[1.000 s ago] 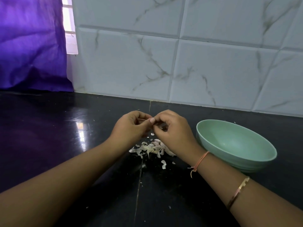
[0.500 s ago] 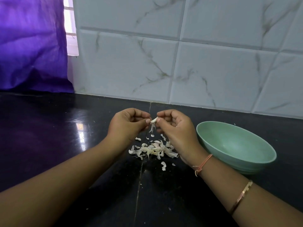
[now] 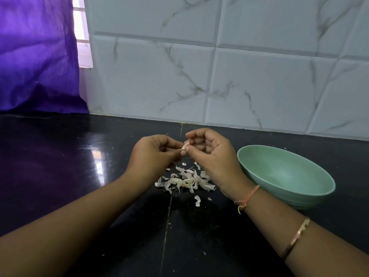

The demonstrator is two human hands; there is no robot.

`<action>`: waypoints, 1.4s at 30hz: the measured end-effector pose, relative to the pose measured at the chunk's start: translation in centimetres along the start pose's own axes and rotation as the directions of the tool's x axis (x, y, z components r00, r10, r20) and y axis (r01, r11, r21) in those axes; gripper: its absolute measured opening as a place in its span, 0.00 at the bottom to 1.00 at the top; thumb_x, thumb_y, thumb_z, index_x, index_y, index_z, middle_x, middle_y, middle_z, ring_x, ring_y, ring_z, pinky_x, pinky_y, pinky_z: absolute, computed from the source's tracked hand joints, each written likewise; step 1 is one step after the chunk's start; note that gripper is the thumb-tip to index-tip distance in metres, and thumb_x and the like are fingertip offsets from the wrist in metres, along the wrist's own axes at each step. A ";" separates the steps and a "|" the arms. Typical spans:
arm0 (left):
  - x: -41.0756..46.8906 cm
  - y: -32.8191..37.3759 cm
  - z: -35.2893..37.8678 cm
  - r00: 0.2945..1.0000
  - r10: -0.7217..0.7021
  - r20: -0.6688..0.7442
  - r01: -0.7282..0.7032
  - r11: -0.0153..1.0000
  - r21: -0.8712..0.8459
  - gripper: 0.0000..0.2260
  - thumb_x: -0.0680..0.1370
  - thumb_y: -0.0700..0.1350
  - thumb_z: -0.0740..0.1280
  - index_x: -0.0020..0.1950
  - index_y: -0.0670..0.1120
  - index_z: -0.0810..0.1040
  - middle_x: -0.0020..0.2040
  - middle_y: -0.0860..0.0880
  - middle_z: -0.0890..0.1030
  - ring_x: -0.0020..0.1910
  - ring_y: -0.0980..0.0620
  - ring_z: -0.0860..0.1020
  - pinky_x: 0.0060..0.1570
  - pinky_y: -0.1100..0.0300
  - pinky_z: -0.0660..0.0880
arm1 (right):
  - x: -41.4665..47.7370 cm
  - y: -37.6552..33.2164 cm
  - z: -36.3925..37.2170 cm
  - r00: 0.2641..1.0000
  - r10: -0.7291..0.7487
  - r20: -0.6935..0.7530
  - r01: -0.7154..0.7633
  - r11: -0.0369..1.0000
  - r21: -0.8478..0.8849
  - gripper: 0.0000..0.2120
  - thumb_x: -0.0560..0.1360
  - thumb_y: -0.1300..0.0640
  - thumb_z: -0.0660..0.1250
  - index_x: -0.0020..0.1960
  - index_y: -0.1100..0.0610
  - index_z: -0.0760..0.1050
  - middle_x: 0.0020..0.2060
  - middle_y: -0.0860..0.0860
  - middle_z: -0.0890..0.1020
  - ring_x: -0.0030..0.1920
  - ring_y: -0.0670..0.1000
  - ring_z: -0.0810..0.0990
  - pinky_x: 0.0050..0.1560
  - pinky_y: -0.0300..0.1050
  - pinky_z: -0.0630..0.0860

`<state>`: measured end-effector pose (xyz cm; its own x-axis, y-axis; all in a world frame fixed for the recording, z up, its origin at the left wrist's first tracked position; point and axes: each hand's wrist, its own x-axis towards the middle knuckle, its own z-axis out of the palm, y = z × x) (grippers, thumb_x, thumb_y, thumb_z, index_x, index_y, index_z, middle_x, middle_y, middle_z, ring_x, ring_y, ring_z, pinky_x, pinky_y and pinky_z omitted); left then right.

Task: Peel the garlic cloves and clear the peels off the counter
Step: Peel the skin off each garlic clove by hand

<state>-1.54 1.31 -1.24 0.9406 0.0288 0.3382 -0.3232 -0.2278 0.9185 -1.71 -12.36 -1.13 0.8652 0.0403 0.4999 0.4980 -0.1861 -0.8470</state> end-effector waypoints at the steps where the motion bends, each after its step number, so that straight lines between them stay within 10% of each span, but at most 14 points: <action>1: 0.0 0.0 0.0 1.000 0.014 -0.008 -0.014 1.000 -0.005 0.05 0.69 0.38 0.74 0.38 0.48 0.82 0.29 0.50 0.81 0.29 0.57 0.77 0.32 0.64 0.76 | 0.0 -0.1 0.0 0.999 0.032 -0.004 -0.031 0.998 0.050 0.07 0.73 0.68 0.67 0.48 0.58 0.77 0.40 0.55 0.82 0.39 0.48 0.80 0.45 0.41 0.78; 10: 0.2 0.0 -0.2 0.996 0.072 -0.049 -0.075 0.996 -0.045 0.06 0.68 0.36 0.74 0.38 0.47 0.81 0.30 0.53 0.81 0.28 0.62 0.77 0.32 0.69 0.76 | 0.0 -0.3 -0.1 0.964 0.263 0.044 -0.266 0.932 0.245 0.05 0.74 0.65 0.66 0.41 0.61 0.78 0.37 0.59 0.80 0.37 0.51 0.77 0.51 0.51 0.77; 19: 0.0 0.4 -0.3 0.996 0.073 -0.056 -0.073 0.997 0.015 0.06 0.68 0.38 0.74 0.38 0.48 0.82 0.37 0.42 0.83 0.33 0.52 0.79 0.43 0.55 0.79 | 0.1 0.1 -0.3 0.970 0.241 0.036 -0.243 0.944 0.221 0.03 0.73 0.67 0.67 0.44 0.66 0.79 0.41 0.65 0.81 0.36 0.51 0.78 0.47 0.49 0.78; 42: 0.2 -0.1 -0.2 0.997 0.061 -0.047 -0.053 0.987 0.152 0.04 0.69 0.42 0.75 0.38 0.48 0.82 0.28 0.51 0.80 0.27 0.58 0.76 0.33 0.63 0.74 | 0.1 0.0 0.0 0.961 0.275 0.040 -0.277 0.935 0.222 0.06 0.74 0.67 0.65 0.40 0.66 0.78 0.35 0.60 0.79 0.31 0.48 0.77 0.41 0.44 0.79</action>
<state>-1.32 1.51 -1.24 0.9133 0.0607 0.4028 -0.3532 -0.3746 0.8573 -1.60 -12.34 -1.09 0.9703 0.0265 0.2403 0.2394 0.0330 -0.9704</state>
